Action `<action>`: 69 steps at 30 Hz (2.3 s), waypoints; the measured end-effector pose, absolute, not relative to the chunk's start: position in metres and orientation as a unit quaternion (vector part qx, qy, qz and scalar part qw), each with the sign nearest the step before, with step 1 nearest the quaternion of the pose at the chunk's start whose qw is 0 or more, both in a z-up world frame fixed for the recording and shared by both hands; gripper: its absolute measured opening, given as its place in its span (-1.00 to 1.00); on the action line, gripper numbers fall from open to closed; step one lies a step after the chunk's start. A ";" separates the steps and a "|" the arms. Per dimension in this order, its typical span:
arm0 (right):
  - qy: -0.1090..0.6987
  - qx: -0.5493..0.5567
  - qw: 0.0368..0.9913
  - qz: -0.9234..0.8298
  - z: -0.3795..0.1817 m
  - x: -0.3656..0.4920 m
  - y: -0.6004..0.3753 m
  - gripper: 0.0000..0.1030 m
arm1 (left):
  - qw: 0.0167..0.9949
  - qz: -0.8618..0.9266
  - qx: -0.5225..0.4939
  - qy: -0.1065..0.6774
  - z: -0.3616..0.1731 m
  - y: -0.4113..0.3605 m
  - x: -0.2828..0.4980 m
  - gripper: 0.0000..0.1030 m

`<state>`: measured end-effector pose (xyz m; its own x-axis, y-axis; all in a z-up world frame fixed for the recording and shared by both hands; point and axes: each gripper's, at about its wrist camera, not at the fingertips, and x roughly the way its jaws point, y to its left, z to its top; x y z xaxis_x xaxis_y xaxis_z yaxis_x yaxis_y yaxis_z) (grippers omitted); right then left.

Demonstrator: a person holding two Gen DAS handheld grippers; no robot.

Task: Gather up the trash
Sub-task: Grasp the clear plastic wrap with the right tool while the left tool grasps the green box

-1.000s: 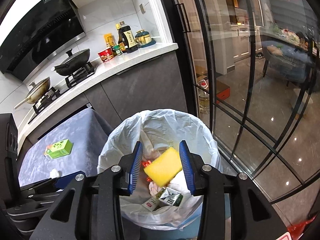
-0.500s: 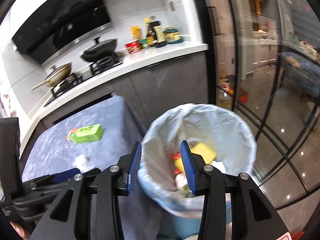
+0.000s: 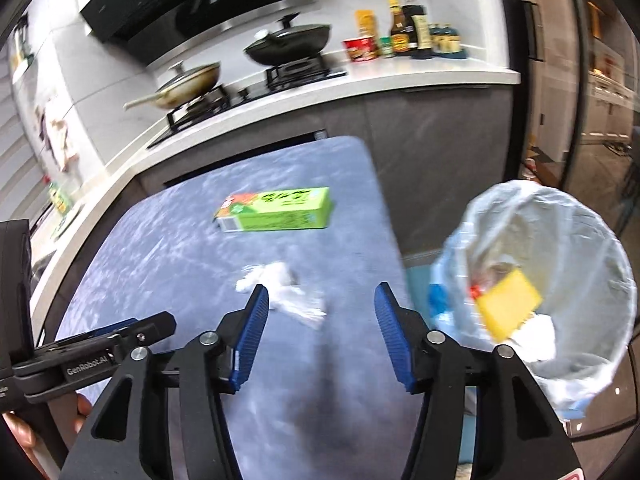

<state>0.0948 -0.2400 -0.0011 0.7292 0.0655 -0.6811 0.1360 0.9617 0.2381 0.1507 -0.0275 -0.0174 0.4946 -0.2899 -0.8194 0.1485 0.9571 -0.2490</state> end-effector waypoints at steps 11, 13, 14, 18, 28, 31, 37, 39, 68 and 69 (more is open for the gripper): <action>0.407 0.107 0.907 -0.001 -0.035 0.142 -0.208 0.18 | 0.861 -0.102 -0.091 0.490 -0.029 0.010 0.165 0.35; 0.415 0.103 0.904 -0.001 -0.043 0.148 -0.204 0.18 | 0.860 -0.102 -0.092 0.491 -0.031 0.012 0.167 0.35; 0.418 0.101 0.903 -0.001 -0.045 0.149 -0.203 0.18 | 0.860 -0.102 -0.091 0.491 -0.031 0.012 0.168 0.36; 0.424 0.101 0.900 0.001 -0.054 0.153 -0.202 -0.01 | 0.862 -0.102 -0.089 0.488 -0.031 0.012 0.170 0.43; 0.407 0.101 0.908 -0.007 -0.036 0.126 -0.216 -0.89 | 0.863 -0.118 -0.085 0.483 -0.025 -0.014 0.188 0.51; 0.400 0.116 0.909 -0.015 -0.027 0.112 -0.229 -0.89 | 0.866 -0.128 -0.083 0.476 -0.018 -0.033 0.197 0.55; 0.397 0.127 0.908 -0.037 -0.020 0.101 -0.257 -0.89 | 0.868 -0.150 -0.072 0.468 -0.012 -0.073 0.211 0.56; 0.395 0.129 0.909 -0.039 -0.020 0.107 -0.265 -0.89 | 0.866 -0.150 -0.072 0.471 -0.014 -0.080 0.211 0.56; 0.428 0.085 0.890 0.132 -0.044 0.217 -0.216 -0.88 | 0.863 -0.094 -0.120 0.482 -0.033 -0.029 0.253 0.57; 0.427 0.090 0.890 0.133 -0.043 0.209 -0.213 -0.88 | 0.863 -0.095 -0.121 0.481 -0.031 -0.030 0.252 0.61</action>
<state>0.2093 -0.2134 -0.0431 0.5996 0.3142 -0.7360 -0.1605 0.9482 0.2740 0.2516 -0.0304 -0.0314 0.5195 -0.2804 -0.8072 0.0473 0.9526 -0.3005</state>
